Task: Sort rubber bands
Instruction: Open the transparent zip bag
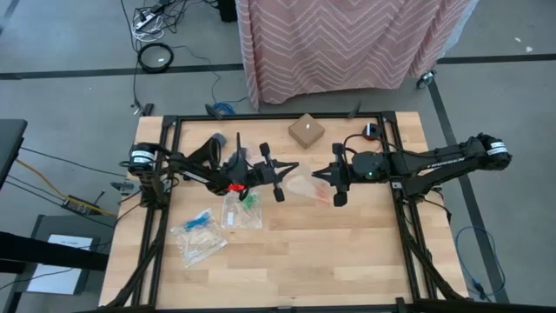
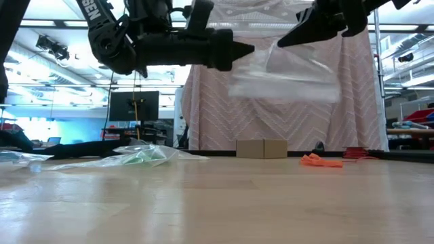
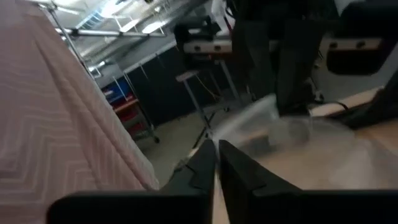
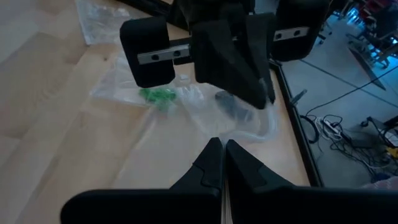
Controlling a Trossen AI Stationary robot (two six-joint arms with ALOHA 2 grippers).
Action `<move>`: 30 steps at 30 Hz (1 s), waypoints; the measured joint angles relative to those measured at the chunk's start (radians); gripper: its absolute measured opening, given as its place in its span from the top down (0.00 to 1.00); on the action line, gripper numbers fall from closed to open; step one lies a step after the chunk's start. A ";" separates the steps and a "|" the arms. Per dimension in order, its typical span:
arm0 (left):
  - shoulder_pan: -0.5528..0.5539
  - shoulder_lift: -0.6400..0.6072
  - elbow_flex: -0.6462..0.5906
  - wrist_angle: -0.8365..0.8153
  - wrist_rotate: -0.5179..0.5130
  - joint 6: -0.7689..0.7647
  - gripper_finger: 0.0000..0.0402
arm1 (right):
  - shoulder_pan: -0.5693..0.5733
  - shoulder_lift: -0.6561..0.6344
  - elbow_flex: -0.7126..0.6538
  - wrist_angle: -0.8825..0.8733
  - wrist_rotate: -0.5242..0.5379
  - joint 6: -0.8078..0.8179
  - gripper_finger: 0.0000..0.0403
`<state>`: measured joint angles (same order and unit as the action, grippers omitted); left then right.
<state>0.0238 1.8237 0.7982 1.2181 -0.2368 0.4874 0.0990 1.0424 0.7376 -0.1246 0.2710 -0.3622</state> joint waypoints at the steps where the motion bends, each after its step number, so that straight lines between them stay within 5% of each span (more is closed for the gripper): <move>1: 0.000 -0.005 0.000 -0.019 0.000 -0.001 0.91 | 0.000 0.000 0.000 0.000 0.000 0.000 1.00; 13: 0.002 -0.086 0.000 -0.106 0.020 -0.073 0.60 | 0.000 0.000 0.000 -0.008 0.002 0.000 1.00; 20: 0.002 -0.086 0.000 -0.203 0.183 -0.074 0.58 | 0.000 0.000 0.000 -0.012 0.002 0.000 1.00; 30: -0.006 -0.145 0.001 -0.204 0.143 0.003 0.58 | 0.000 0.000 0.000 -0.014 0.000 0.002 1.00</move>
<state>0.0177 1.6788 0.7994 1.0137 -0.0941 0.4900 0.0990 1.0424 0.7376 -0.1382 0.2714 -0.3599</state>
